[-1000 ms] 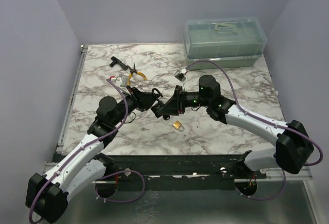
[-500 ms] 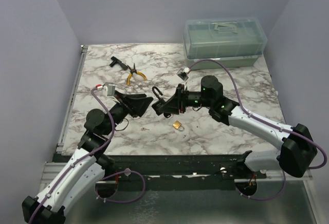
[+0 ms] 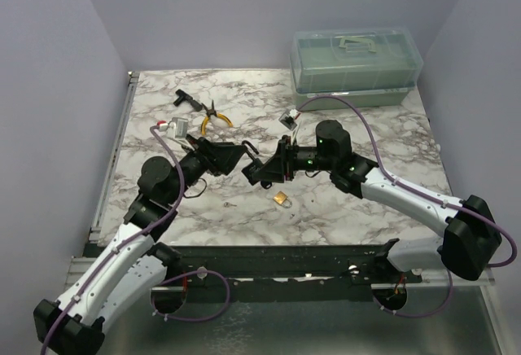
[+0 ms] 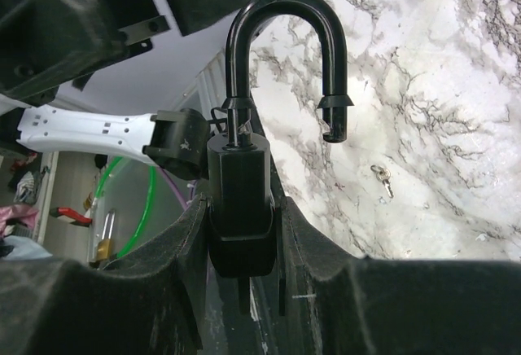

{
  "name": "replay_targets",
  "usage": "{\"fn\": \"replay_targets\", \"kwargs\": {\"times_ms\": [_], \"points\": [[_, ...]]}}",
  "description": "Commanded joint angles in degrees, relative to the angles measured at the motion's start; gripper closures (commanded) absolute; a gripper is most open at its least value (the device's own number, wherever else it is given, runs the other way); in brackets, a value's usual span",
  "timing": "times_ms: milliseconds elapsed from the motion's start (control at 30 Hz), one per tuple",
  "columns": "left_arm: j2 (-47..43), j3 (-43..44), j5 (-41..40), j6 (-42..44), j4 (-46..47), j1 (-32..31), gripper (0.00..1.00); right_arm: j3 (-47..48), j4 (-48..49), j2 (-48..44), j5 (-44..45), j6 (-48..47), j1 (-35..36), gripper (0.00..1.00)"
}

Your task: Unlock with the key

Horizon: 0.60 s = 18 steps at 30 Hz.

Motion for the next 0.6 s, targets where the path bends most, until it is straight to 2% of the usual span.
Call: {"fn": "replay_targets", "kwargs": {"times_ms": [0,133,233,467,567], "points": [[5.14,2.64,2.16,-2.42,1.17,-0.27,0.33,2.12,4.61,-1.14,-2.38,-0.15,0.47,0.99],[9.23,3.17,4.83,-3.03,5.04,-0.34,0.34,1.71,4.98,-1.59,-2.47,-0.02,0.47,0.99],[11.68,2.71,7.53,-3.15,8.54,-0.32,0.4,1.35,6.18,-1.63,-3.33,0.49,0.47,0.99],[12.22,-1.66,14.57,-2.09,22.62,-0.27,0.68,0.47,9.63,-1.43,-4.44,2.63,0.47,1.0],[11.19,-3.09,16.57,-1.39,26.07,-0.29,0.87,0.2,12.05,-1.13,-5.84,4.35,0.45,0.99]]}}
